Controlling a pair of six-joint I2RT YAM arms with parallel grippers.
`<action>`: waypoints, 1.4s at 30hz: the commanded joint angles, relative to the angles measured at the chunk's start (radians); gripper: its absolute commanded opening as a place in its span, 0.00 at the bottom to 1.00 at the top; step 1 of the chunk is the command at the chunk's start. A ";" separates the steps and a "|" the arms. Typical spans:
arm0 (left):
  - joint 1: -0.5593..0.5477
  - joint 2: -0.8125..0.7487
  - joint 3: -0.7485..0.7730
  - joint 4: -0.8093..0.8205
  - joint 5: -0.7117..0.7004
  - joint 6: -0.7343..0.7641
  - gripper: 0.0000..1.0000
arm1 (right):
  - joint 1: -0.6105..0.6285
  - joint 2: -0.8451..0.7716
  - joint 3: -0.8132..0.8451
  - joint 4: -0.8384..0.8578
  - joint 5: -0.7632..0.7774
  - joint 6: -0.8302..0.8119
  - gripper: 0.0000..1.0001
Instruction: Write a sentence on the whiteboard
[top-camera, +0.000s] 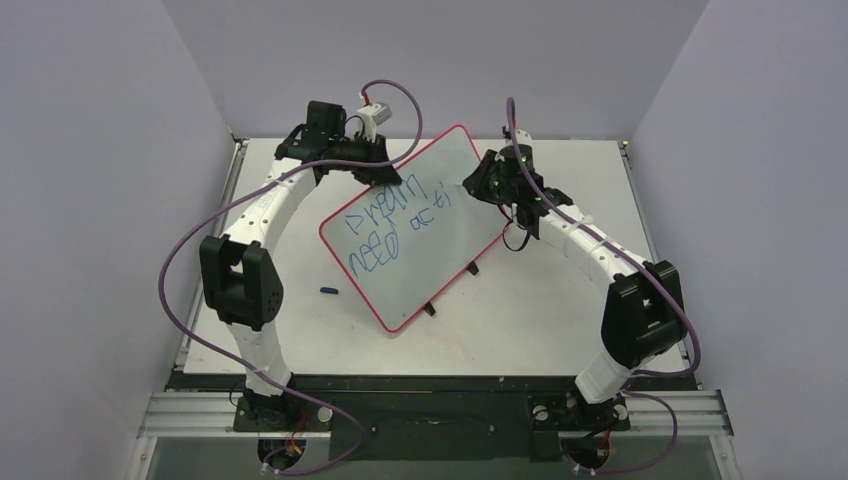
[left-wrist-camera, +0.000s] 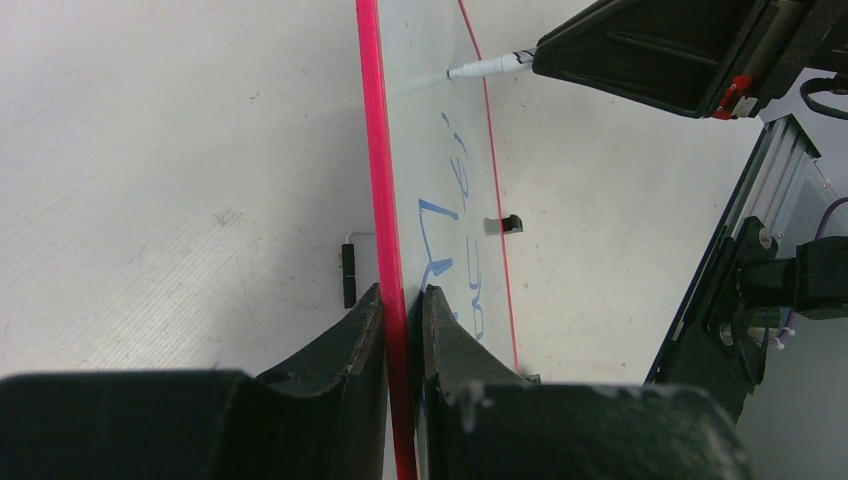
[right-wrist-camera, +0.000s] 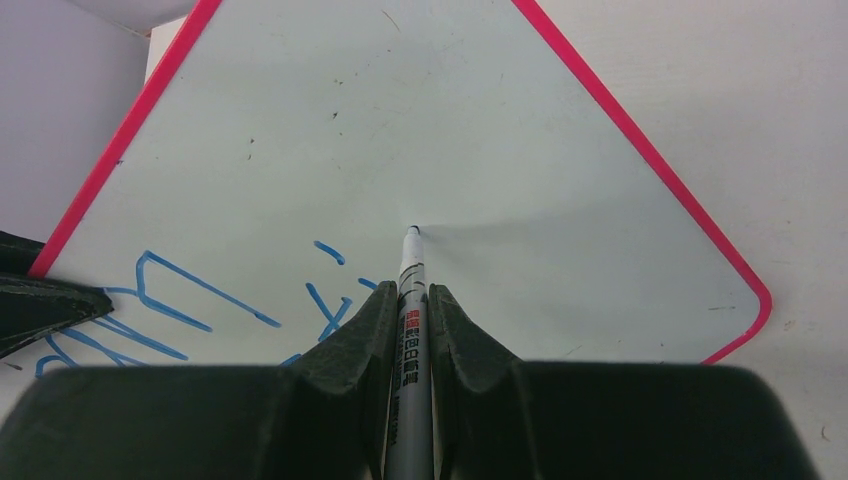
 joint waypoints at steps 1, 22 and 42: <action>-0.033 -0.025 0.017 -0.037 0.025 0.099 0.00 | 0.010 0.010 0.046 0.040 -0.017 0.009 0.00; -0.033 -0.031 0.016 -0.037 0.027 0.099 0.00 | 0.050 -0.008 -0.046 0.037 -0.014 -0.010 0.00; -0.033 -0.038 0.022 -0.041 0.029 0.102 0.00 | 0.013 -0.011 0.000 -0.004 0.025 -0.033 0.00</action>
